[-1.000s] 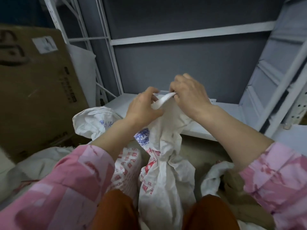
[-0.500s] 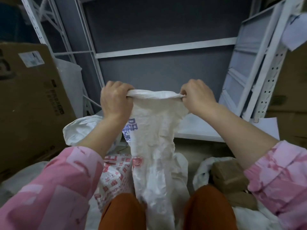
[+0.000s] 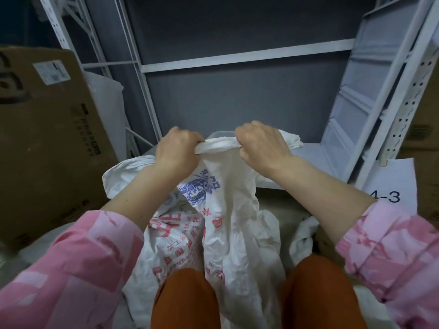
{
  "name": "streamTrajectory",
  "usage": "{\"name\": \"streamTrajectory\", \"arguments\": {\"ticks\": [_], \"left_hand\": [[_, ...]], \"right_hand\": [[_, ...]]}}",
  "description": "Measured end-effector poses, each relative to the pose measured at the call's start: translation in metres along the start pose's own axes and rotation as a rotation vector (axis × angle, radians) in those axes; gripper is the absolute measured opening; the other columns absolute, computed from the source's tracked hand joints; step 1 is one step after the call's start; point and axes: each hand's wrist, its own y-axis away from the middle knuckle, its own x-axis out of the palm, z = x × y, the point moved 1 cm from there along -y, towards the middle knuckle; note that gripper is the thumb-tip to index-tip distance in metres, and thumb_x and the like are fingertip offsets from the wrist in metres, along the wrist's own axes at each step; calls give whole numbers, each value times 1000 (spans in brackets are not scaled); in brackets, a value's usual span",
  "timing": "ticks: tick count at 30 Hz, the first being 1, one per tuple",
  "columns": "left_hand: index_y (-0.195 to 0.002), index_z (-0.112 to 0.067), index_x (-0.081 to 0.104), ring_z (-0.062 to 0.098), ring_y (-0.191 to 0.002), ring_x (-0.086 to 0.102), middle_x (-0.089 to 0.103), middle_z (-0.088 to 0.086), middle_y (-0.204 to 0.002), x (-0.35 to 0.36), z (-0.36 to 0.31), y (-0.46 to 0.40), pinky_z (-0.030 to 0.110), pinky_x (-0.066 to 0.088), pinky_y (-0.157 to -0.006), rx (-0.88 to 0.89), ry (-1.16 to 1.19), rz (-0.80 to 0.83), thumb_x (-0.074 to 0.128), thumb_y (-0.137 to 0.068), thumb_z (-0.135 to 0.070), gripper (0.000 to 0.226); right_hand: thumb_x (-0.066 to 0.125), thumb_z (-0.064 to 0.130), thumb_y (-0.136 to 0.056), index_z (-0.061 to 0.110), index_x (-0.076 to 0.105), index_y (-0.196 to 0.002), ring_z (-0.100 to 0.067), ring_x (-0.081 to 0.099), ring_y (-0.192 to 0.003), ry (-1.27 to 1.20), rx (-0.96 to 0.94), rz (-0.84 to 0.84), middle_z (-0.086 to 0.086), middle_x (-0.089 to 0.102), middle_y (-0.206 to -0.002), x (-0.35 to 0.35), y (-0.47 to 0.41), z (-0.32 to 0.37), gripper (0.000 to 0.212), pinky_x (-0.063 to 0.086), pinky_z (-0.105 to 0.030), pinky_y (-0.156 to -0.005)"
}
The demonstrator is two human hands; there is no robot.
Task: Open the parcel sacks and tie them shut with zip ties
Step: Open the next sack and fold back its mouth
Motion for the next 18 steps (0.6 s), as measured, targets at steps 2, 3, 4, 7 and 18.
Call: {"name": "streamTrajectory", "arguments": {"ticks": [2,3,4,7,18], "left_hand": [[-109,-28,67,23,-98,56,68,0,-98,-8,1,-2,36,50,-78,-67,-4,272,71,-72,-27,37],[-101,-28,68,19,-91,58,67,-4,-93,-15,-1,-4,33,51,-78,-82,77,351,73,-67,-40,36],[-90,-28,67,15,-81,56,64,-7,-86,-22,-3,-6,30,49,-74,-78,173,396,71,-62,-51,36],[-77,-22,64,15,-71,50,59,-3,-77,-38,-9,-16,30,42,-68,-30,360,468,68,-70,-55,34],[-90,-18,68,29,-87,59,65,4,-89,-9,3,-22,33,46,-72,-2,20,223,74,-74,-15,17]], "right_hand": [[68,-9,-53,9,46,-65,-28,49,-54,38,-71,-94,-9,51,-61,1,0,9,31,20,-26,-47],[69,-10,-49,9,47,-63,-27,46,-50,55,-101,-150,-8,49,-58,4,0,12,32,18,-25,-46],[67,-9,-49,9,47,-62,-26,45,-49,72,-140,-203,-8,48,-57,6,0,15,30,17,-25,-45],[53,-9,-69,10,47,-60,-23,41,-48,89,-250,-429,-7,45,-56,8,0,24,21,18,-29,-46],[74,25,-77,16,66,-107,-18,48,-104,-400,25,93,-1,59,-106,0,-20,8,32,39,-27,-80]]}}
